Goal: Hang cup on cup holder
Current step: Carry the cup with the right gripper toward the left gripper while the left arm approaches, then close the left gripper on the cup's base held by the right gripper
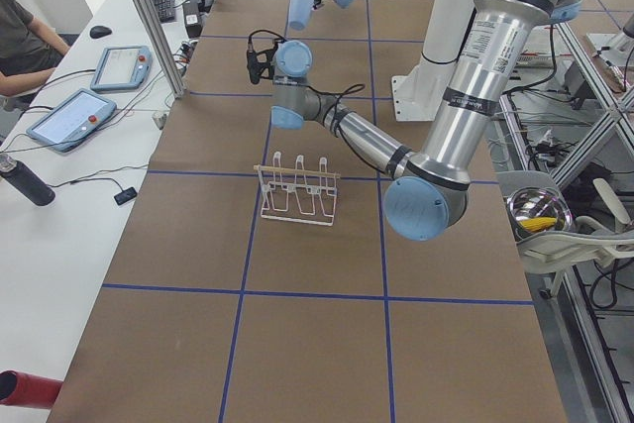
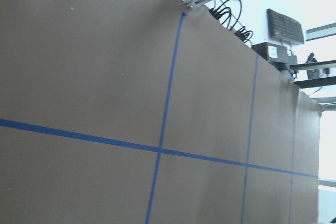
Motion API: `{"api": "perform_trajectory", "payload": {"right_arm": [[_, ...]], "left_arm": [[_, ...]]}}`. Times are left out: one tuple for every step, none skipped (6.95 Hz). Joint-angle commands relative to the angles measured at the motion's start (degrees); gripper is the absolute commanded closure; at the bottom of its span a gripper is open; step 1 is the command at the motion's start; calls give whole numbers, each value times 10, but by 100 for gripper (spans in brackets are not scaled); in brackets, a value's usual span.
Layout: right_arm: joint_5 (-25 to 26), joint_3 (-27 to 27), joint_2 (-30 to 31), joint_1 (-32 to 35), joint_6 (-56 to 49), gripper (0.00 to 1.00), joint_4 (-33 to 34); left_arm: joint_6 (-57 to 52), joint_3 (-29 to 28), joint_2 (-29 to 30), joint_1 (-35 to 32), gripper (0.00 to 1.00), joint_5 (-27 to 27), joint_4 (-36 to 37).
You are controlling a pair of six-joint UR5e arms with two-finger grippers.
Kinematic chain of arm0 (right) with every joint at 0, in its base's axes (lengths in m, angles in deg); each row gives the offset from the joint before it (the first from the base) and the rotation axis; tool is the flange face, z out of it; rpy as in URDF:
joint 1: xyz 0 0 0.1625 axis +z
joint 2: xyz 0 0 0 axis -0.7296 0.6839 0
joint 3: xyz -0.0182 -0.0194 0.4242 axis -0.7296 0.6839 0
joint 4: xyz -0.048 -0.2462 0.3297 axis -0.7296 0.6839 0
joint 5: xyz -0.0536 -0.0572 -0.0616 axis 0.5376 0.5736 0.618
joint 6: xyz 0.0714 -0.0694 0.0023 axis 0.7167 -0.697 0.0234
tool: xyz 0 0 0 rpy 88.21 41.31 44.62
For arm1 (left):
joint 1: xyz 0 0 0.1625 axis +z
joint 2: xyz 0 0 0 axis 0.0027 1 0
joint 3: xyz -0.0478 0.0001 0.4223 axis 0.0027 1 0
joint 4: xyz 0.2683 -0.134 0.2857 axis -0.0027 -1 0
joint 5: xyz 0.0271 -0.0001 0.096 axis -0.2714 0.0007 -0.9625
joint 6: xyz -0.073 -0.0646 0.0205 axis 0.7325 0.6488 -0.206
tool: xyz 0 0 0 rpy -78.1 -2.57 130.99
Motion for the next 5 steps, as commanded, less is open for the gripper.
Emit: {"api": "perform_trajectory", "payload": {"right_arm": [[46,0,-13,-34,47,100,-53],[46,1,-16,-39,48,100,-68],[46,3,-16,-42,67,100,-94],[46,5,-15,-42,82,100,-120],[47,5,-16,-45,96,100,-134]], "left_arm": [[120,-15,37,66,2,-85,-112],[159,-16,47,74,2,-87,-135],[205,-16,60,77,2,-89,-158],[235,-17,60,78,2,-90,-189],[239,-18,60,86,2,-103,-207]]}}
